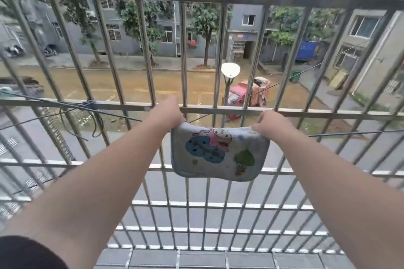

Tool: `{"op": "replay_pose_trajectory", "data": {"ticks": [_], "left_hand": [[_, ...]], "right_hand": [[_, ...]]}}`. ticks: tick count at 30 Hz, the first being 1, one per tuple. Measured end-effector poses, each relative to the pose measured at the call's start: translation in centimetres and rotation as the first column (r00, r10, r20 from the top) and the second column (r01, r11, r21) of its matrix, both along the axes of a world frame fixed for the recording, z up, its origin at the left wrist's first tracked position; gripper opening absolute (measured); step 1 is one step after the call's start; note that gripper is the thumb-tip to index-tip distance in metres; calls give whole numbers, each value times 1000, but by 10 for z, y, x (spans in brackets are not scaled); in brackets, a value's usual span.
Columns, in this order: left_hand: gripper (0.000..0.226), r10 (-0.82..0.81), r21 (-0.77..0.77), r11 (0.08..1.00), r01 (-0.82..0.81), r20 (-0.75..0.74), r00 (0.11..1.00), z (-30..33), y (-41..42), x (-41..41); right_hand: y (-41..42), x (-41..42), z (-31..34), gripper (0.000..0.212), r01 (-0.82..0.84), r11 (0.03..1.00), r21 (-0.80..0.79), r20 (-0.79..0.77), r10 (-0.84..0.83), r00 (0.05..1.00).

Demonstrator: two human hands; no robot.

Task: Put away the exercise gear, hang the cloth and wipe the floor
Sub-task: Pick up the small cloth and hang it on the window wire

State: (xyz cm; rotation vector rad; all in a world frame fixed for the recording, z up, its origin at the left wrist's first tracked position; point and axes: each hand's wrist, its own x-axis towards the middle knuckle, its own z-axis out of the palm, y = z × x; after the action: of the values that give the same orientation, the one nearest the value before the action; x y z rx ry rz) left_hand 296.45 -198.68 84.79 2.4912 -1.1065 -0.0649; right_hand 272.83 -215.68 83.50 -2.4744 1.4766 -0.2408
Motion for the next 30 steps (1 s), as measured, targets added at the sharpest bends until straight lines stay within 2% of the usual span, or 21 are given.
{"op": "replay_pose_trajectory", "data": {"ticks": [2,4,5,7,9,11,13,14,16,17,19,24,28,30], "left_hand": [[19,-26,-138,990,31,41,999,0,8,-5],[10,-160,-266,948,177,86,983,2,22,-15],[11,-273,-258,923,284,79,959,4,31,-21],[14,-470,-116,872,476,75,880,9,49,-33],[15,-541,15,840,542,94,836,10,59,-38],[15,-540,45,841,538,109,835,8,62,-39],[18,-521,78,854,515,156,839,5,62,-38],[20,-511,100,860,501,192,838,3,62,-38],[22,-494,132,870,476,263,829,2,65,-39],[23,-494,142,869,473,287,821,2,68,-41],[26,-501,147,865,480,292,814,4,77,-44],[17,-447,134,894,426,232,864,14,92,-42],[18,-427,118,904,411,219,877,22,100,-40],[17,-428,132,904,408,213,879,22,103,-42]], "right_hand": [[3,0,0,14,4,999,-54,41,-2,999],[5,-2,-2,8,-6,996,-85,96,14,995],[5,-3,-4,5,-16,997,-73,109,24,994],[4,-6,-9,4,-33,999,-22,120,35,992],[9,-11,-6,15,-71,997,-17,152,73,986],[21,-18,0,29,-128,984,-126,238,155,959],[40,-27,5,33,-225,928,-296,284,311,907],[50,-31,6,31,-299,893,-336,257,392,883],[68,-37,1,35,-437,831,-344,65,485,872],[73,-39,-4,39,-474,812,-340,-52,488,872],[74,-45,-12,38,-491,805,-333,-162,464,871],[74,-61,-12,27,-371,892,-259,-22,379,925],[75,-69,2,34,-356,855,-377,-73,356,932],[75,-73,5,33,-344,870,-352,-114,326,939]]}}
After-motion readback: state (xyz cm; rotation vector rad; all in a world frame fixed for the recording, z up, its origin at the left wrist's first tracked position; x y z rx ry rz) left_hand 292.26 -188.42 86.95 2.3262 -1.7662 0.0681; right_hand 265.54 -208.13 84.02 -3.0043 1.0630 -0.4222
